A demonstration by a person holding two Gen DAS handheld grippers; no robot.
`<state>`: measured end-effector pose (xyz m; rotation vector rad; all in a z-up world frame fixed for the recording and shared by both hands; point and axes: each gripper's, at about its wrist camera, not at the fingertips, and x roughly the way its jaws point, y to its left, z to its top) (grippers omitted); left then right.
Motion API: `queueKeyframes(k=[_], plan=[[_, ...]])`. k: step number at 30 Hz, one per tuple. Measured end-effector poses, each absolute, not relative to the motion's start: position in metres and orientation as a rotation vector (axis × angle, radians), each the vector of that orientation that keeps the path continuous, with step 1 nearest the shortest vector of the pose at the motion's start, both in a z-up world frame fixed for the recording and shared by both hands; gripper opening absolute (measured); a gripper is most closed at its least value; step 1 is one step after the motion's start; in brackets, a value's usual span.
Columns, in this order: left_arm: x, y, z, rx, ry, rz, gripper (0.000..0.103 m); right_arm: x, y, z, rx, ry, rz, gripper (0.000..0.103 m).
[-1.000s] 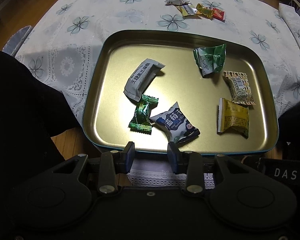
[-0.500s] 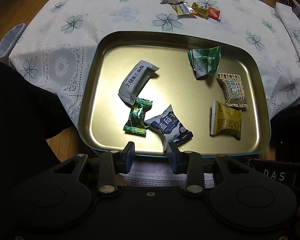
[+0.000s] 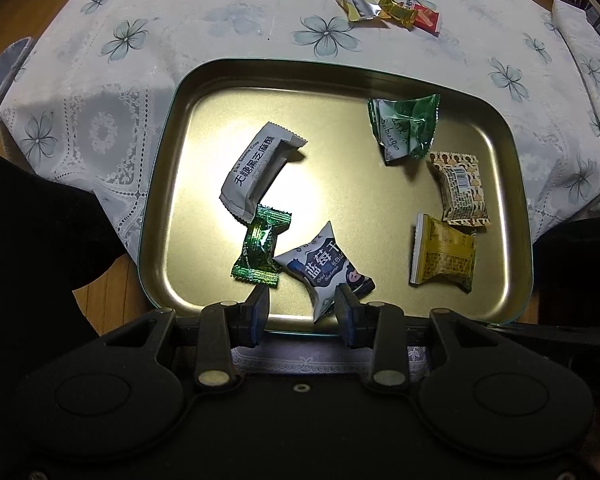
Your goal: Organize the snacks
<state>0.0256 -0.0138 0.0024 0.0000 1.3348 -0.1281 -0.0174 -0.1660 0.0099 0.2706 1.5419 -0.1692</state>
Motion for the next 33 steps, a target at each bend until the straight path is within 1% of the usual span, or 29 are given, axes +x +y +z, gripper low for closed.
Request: queueKeyframes(k=[10, 12, 13, 20, 33], plan=[[0.045, -0.012, 0.002, -0.009, 1.369, -0.136, 0.046, -0.005, -0.167, 0.003, 0.286, 1.616, -0.144, 0.054], [0.05, -0.012, 0.002, -0.014, 1.378, -0.137, 0.046, -0.003, -0.167, 0.005, 0.29, 1.627, -0.146, 0.053], [0.051, -0.012, 0.003, -0.015, 1.38, -0.139, 0.046, -0.002, -0.167, 0.007, 0.284, 1.622, -0.147, 0.049], [0.063, -0.012, 0.007, -0.014, 1.383, -0.153, 0.046, 0.008, -0.17, 0.025, 0.256, 1.587, -0.152, 0.049], [0.109, -0.014, 0.004, -0.018, 1.41, -0.16, 0.046, 0.055, -0.182, 0.022, 0.253, 1.616, -0.147, 0.049]])
